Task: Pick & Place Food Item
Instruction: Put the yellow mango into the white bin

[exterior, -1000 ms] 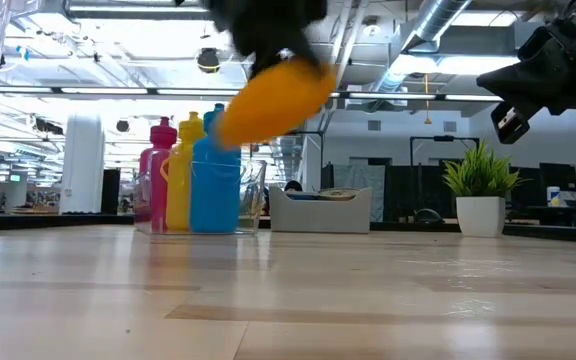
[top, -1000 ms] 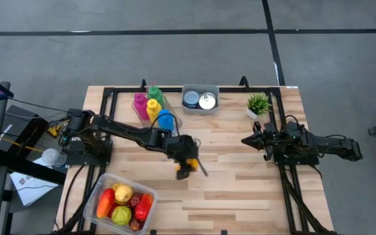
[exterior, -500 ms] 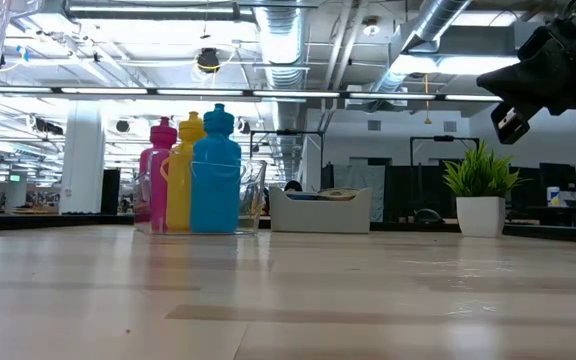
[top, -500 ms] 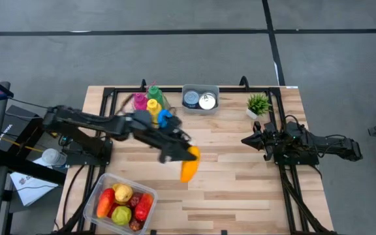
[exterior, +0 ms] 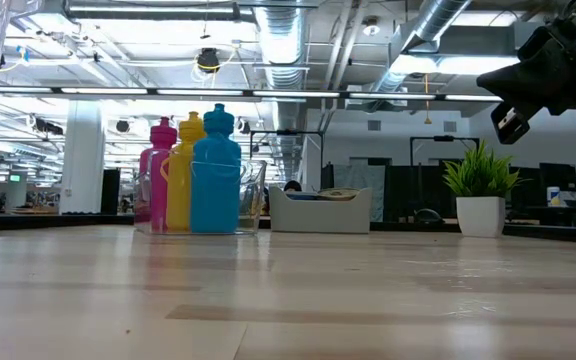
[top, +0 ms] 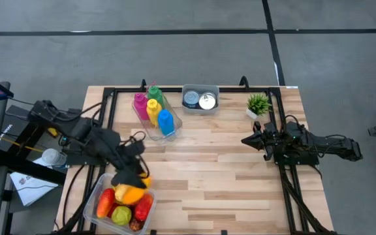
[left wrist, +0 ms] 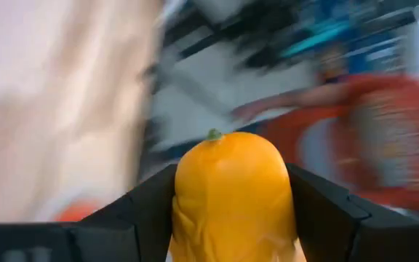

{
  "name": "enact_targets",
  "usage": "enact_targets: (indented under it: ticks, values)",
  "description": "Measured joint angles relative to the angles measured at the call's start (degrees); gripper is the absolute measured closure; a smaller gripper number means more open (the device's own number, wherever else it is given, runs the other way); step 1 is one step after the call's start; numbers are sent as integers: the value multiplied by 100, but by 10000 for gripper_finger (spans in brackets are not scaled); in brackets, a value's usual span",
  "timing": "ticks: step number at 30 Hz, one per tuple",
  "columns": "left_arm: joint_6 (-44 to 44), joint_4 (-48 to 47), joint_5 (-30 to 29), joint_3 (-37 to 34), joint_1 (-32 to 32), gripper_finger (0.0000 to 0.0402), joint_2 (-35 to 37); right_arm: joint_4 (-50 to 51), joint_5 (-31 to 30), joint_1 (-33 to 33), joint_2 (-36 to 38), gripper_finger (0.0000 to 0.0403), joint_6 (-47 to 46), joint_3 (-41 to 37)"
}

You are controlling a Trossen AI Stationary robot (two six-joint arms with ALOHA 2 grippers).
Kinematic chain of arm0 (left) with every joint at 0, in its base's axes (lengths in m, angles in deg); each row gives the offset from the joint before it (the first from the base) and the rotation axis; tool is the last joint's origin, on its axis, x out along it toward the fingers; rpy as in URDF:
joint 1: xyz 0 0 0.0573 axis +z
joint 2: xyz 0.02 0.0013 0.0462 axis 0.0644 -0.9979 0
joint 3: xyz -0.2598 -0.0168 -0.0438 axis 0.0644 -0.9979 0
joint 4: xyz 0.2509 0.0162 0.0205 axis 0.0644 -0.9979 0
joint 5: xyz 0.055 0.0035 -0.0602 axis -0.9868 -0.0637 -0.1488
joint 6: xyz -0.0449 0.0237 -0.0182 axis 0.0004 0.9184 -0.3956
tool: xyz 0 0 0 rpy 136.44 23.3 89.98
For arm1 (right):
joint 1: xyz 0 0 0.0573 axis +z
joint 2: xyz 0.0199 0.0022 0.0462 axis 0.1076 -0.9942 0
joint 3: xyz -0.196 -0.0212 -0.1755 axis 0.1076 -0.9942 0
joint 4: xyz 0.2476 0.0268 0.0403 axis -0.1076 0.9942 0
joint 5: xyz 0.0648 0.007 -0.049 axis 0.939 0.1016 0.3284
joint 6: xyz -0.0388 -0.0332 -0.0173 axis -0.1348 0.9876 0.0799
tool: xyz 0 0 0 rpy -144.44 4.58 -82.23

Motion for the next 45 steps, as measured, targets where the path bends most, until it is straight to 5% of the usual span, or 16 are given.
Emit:
enact_targets:
  ticks: [10,19,45]
  values:
    - [774,-3248,-328,-2,-646,175,30,9,1,0,-1,390,-1,0]
    - [2322,-2811,-316,-534,-1196,172,-260,9,-1,0,-1,390,0,0]
    - [3196,-1843,37,-1866,-2018,151,-431,11,-1,0,2,390,0,0]
